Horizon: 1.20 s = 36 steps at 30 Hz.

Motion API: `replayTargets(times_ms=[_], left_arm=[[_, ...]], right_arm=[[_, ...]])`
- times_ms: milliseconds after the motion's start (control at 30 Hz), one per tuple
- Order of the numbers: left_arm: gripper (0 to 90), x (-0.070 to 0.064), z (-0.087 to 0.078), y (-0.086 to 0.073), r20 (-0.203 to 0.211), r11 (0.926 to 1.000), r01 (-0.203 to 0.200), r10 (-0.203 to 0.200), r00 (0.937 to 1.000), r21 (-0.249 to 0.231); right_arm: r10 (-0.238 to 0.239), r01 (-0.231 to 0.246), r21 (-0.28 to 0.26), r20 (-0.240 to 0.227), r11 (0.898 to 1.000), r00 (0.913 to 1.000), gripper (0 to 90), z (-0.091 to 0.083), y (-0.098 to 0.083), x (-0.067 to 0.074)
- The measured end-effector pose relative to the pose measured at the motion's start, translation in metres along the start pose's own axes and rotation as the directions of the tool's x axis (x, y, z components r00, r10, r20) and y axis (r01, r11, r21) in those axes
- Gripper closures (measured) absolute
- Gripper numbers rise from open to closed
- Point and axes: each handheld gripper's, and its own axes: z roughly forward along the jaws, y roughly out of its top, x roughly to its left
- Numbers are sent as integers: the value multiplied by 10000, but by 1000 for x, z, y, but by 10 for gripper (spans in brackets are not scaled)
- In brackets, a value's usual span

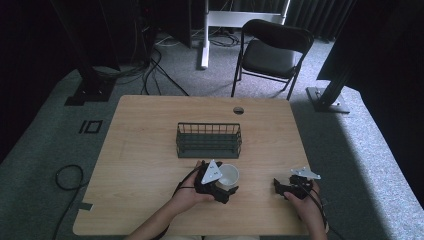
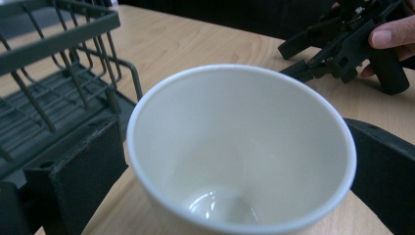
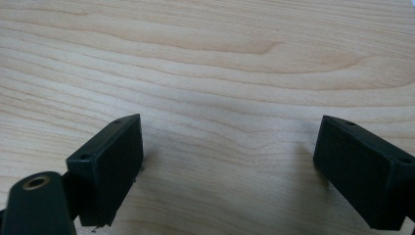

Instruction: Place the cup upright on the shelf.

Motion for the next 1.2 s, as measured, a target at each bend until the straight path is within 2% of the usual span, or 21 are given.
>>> replayTargets(times_ms=[133, 233, 333, 367, 400, 500, 633, 667, 800, 1200], left_arm=[[3, 0, 2, 0, -71, 9999, 52, -53, 10000, -144], [37, -1, 2, 0, -137, 9994, 118, -122, 9998, -331], [74, -3, 4, 0, -45, 9995, 88, -89, 10000, -296], [89, -4, 4, 0, -120, 9995, 29, -33, 9999, -311], [143, -4, 5, 0, -220, 9994, 57, -65, 9997, -354], [198, -4, 5, 1, -305, 9991, 132, -144, 9994, -408], [202, -3, 4, 2, -315, 9986, 73, -90, 9995, -524], [202, -3, 2, 4, -193, 9974, 63, -77, 9998, -721], [203, -4, -4, 11, -192, 9953, -5, -14, 9998, -971], [203, -3, -17, 31, -79, 9941, -47, 39, 10000, -1079]], right_arm=[[1, -1, 1, -1, 10000, 10000, 108, 0, 0, 0], [0, 0, 1, 0, 10000, 10000, 109, 0, 0, 0], [6, -6, 4, -1, 10000, 10000, 108, 0, 0, 0], [-1, 1, 0, 0, 10000, 10000, 108, 0, 0, 0], [-2, 2, 0, -1, 10000, 10000, 109, 0, 0, 0], [1, -1, -1, -1, 10000, 10000, 108, 0, 0, 0], [-3, 3, -1, 0, 10000, 10000, 108, 0, 0, 0], [-3, 3, -1, 0, 10000, 10000, 108, 0, 0, 0], [3, -3, 0, -1, 10000, 10000, 108, 0, 0, 0], [0, 0, 1, 2, 10000, 10000, 109, 0, 0, 0]])
